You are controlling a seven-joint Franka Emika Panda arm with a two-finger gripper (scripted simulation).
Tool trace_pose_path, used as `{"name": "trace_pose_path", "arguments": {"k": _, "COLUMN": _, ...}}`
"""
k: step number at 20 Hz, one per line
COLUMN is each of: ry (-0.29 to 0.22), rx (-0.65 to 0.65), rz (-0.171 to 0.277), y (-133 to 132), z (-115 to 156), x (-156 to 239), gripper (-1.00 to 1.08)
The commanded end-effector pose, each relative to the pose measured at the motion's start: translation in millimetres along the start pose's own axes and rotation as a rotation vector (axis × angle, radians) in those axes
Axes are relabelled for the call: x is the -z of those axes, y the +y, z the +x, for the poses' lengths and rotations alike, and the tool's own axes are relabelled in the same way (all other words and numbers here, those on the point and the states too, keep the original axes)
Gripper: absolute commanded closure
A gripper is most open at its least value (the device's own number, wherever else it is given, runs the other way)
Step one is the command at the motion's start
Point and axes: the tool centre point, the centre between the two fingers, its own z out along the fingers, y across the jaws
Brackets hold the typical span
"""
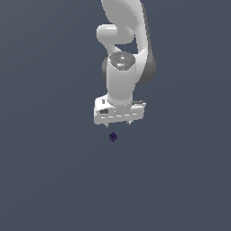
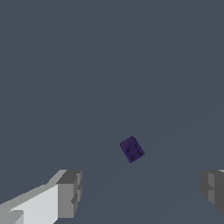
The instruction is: Pick up the object and move it to a goal position.
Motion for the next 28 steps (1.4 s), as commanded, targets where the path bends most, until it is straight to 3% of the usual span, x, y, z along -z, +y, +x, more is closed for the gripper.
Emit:
{"name": "trace_pose_path", "arguments": {"k": 1, "ry": -0.003, "rx": 0.042, "rz": 0.000, "y": 2, "z": -1, "x": -8, "gripper": -0.92}}
{"name": "trace_pose_path", "arguments": {"k": 17, "ry": -0.016, "rx": 0.414, "rz": 0.018, "y": 16, "z": -17, "x": -79, "gripper": -0.92}}
{"name": "trace_pose_path", "arguments": {"k": 28, "ry": -0.016, "rx": 0.536, "rz": 0.028, "y": 19, "z": -24, "x": -101, "gripper": -0.92}}
